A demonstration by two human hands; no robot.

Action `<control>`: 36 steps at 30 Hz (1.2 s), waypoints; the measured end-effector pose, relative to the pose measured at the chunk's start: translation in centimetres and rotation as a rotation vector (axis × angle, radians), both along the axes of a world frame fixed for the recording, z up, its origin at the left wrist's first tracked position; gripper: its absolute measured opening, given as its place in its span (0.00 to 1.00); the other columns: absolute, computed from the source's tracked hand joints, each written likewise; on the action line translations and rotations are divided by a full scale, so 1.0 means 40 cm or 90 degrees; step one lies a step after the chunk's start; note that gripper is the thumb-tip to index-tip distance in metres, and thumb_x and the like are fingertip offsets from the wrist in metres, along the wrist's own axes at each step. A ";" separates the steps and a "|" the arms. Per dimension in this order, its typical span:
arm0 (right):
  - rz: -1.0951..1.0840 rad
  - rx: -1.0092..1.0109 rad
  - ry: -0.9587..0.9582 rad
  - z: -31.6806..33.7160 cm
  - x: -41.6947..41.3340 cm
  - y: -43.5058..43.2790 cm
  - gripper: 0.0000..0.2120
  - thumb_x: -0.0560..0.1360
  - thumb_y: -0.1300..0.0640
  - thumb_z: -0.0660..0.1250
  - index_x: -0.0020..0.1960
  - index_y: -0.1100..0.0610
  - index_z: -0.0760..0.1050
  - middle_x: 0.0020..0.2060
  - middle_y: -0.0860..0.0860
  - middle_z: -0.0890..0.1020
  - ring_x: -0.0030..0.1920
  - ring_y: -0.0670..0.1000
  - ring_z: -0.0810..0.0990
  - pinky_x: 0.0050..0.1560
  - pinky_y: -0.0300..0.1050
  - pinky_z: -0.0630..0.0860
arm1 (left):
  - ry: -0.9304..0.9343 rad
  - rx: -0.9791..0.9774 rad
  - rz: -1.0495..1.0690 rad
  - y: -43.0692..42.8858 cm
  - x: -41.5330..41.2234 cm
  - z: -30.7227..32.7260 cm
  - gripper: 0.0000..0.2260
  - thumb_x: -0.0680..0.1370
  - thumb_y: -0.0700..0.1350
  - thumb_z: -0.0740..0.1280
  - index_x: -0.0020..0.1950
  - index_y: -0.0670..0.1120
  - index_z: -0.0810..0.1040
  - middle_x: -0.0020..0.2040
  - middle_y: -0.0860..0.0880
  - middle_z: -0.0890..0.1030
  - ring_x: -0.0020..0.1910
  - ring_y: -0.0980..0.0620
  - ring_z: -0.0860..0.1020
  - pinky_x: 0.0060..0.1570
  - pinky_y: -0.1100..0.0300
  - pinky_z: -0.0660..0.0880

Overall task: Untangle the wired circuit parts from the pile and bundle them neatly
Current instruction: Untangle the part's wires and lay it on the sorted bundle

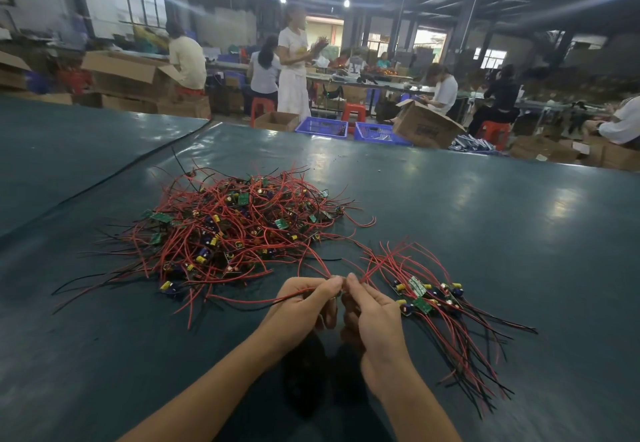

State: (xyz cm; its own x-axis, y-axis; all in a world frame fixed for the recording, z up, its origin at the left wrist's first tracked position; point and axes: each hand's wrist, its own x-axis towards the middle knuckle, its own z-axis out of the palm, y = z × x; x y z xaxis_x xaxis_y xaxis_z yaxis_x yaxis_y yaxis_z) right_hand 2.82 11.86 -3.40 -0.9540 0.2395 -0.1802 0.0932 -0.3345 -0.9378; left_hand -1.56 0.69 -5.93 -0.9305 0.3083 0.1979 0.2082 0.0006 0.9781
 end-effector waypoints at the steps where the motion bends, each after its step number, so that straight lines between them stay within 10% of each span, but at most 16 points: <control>1: 0.000 -0.002 -0.006 0.000 -0.001 0.001 0.14 0.79 0.56 0.67 0.37 0.56 0.86 0.35 0.57 0.86 0.33 0.52 0.85 0.29 0.41 0.78 | 0.002 -0.001 0.002 0.001 0.000 0.000 0.22 0.75 0.57 0.64 0.45 0.38 0.82 0.41 0.36 0.82 0.43 0.36 0.81 0.47 0.46 0.78; 7: -0.016 0.013 -0.003 -0.003 -0.004 0.002 0.14 0.79 0.55 0.66 0.40 0.57 0.85 0.25 0.49 0.80 0.24 0.43 0.77 0.23 0.36 0.71 | -0.013 0.006 -0.031 0.002 0.000 0.000 0.19 0.75 0.57 0.63 0.31 0.46 0.80 0.29 0.50 0.78 0.30 0.52 0.77 0.34 0.61 0.74; 17: -0.185 -0.113 0.034 0.000 -0.053 0.121 0.12 0.81 0.56 0.62 0.45 0.57 0.82 0.26 0.45 0.69 0.18 0.41 0.59 0.17 0.33 0.57 | -0.004 0.019 -0.117 -0.004 -0.005 0.017 0.22 0.73 0.60 0.64 0.25 0.47 0.74 0.24 0.47 0.75 0.26 0.52 0.73 0.35 0.63 0.73; 36: -0.069 0.141 0.104 -0.037 -0.033 0.019 0.14 0.79 0.54 0.67 0.38 0.57 0.85 0.27 0.59 0.78 0.30 0.51 0.75 0.34 0.43 0.75 | -0.020 0.005 -0.117 -0.018 -0.010 0.009 0.20 0.76 0.60 0.64 0.30 0.48 0.79 0.29 0.49 0.78 0.30 0.53 0.76 0.35 0.62 0.73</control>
State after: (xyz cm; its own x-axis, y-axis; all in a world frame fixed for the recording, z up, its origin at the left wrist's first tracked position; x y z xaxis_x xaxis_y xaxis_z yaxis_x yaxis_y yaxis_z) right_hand 1.51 12.61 -4.88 -0.9328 0.3580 0.0422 -0.0909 -0.1205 -0.9885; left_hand -1.95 -0.03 -5.56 -0.8639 0.4730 0.1732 0.1741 -0.0421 0.9838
